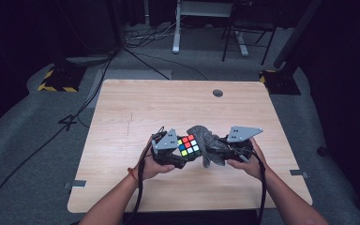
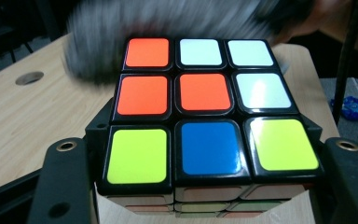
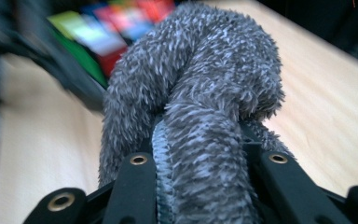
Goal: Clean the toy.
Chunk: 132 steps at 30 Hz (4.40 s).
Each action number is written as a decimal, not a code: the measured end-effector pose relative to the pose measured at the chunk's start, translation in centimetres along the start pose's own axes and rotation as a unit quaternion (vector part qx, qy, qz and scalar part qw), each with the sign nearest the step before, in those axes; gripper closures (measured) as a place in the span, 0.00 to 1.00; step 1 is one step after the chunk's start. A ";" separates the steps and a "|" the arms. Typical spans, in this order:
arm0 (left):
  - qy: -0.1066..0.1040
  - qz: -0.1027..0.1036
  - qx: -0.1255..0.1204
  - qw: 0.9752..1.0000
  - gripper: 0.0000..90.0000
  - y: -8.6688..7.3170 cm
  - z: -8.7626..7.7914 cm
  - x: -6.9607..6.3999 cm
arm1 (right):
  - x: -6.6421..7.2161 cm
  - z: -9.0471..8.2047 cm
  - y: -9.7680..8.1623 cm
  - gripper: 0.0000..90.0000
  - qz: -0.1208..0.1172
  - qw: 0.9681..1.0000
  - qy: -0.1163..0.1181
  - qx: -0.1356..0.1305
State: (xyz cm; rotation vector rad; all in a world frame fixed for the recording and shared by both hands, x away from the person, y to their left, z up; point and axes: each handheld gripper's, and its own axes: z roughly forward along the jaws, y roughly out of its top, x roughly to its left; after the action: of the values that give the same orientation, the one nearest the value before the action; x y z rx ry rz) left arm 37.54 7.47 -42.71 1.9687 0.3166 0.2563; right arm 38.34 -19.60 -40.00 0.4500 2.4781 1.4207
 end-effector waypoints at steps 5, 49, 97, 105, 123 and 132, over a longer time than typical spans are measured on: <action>0.000 0.006 0.004 1.000 0.38 -0.1 0.3 -0.2 | 0.6 -1.1 0.9 0.77 -0.010 0.999 0.019 -0.029; -0.002 -0.007 -0.034 0.999 0.38 0.5 -1.3 0.1 | 0.4 3.8 -2.0 0.77 -0.010 0.992 0.034 0.122; -0.049 -0.018 -0.011 0.999 0.37 -0.5 0.4 0.2 | -1.0 -0.2 -1.4 0.76 0.019 0.994 0.095 -0.044; -0.044 -0.004 -0.009 0.999 0.37 -0.3 0.3 0.0 | -0.7 -0.7 -1.0 0.76 0.010 0.994 0.090 -0.054; -0.049 0.001 -0.047 0.998 0.37 0.7 -0.5 -0.6 | 0.8 3.5 -2.1 0.77 -0.026 0.994 0.087 0.055; -0.035 -0.002 -0.043 0.998 0.37 0.4 -1.1 0.2 | -0.8 0.1 -1.4 0.77 -0.009 0.999 0.050 -0.006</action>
State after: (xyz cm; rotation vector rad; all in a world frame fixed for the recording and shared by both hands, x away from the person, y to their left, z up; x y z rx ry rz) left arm 37.39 8.29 -41.91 1.8869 0.2601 0.1934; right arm 38.86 -20.49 -41.16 0.3605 2.5422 1.4848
